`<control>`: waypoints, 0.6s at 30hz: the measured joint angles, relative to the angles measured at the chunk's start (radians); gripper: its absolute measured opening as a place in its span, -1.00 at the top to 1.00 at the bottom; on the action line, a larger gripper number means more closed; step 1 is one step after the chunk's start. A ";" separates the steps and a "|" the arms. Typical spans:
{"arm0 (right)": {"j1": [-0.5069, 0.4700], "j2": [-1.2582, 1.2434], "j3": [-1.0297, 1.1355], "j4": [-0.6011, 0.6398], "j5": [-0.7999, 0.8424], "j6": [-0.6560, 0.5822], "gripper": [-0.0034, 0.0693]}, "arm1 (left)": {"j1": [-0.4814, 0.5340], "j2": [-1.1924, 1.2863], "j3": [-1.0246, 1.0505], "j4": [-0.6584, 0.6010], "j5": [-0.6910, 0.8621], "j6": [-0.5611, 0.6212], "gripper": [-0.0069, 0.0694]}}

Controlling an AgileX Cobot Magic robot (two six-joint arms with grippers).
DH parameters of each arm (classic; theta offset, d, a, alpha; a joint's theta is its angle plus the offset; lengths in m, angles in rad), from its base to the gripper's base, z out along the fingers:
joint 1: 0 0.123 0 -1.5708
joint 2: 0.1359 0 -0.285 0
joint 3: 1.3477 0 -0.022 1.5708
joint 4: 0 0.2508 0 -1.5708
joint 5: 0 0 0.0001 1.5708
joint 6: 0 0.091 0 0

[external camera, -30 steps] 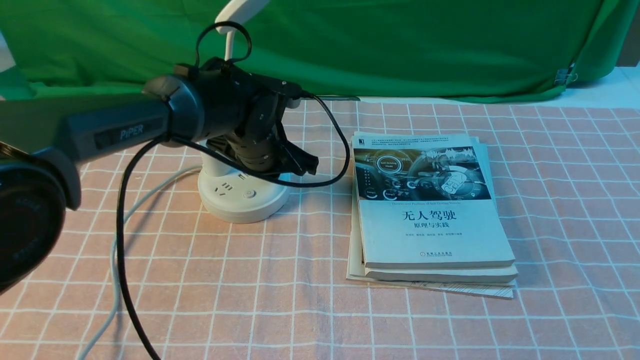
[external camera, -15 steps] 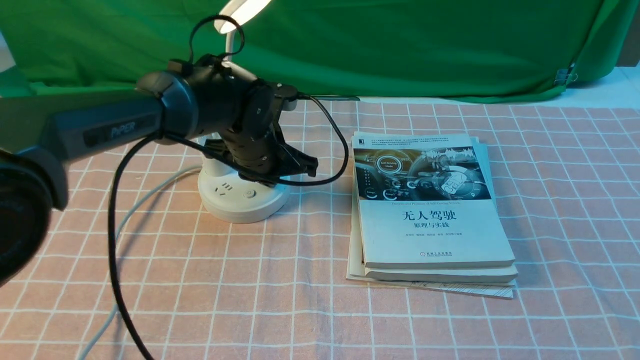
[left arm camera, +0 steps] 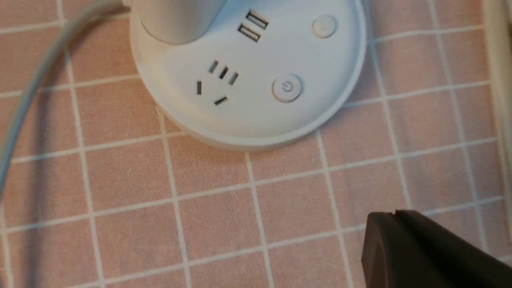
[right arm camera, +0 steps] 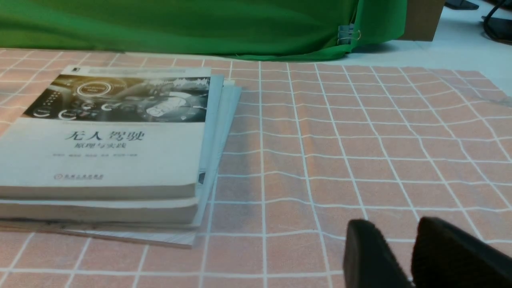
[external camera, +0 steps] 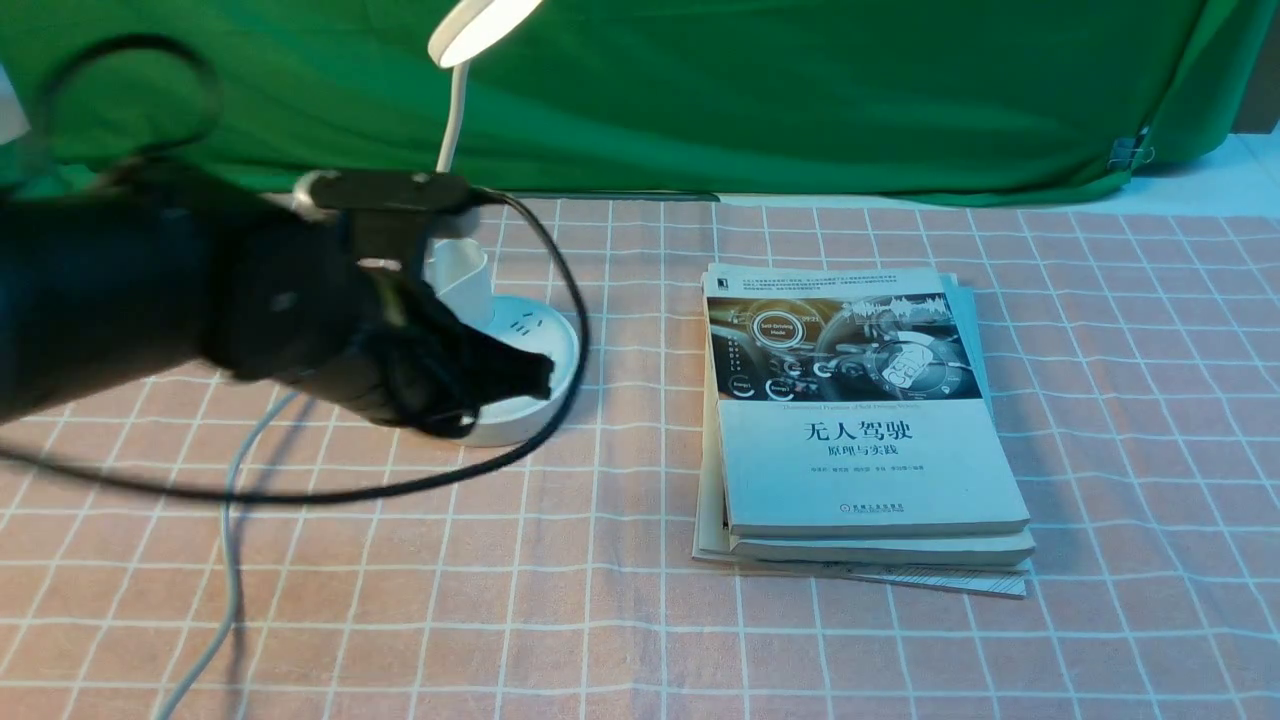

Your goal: Turn on the table lamp on the pink coffee tablecloth with your hand.

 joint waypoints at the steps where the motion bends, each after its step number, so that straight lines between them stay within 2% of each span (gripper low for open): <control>1: 0.000 0.000 0.000 0.000 0.000 0.000 0.25 | 0.000 -0.078 0.040 0.005 -0.019 0.000 0.76; 9: 0.000 0.000 0.000 0.000 -0.001 0.000 0.25 | 0.000 -0.561 0.283 0.099 -0.020 0.000 0.76; 18: 0.000 0.000 0.000 0.000 -0.001 0.000 0.25 | 0.000 -1.096 0.532 0.065 -0.019 0.003 0.76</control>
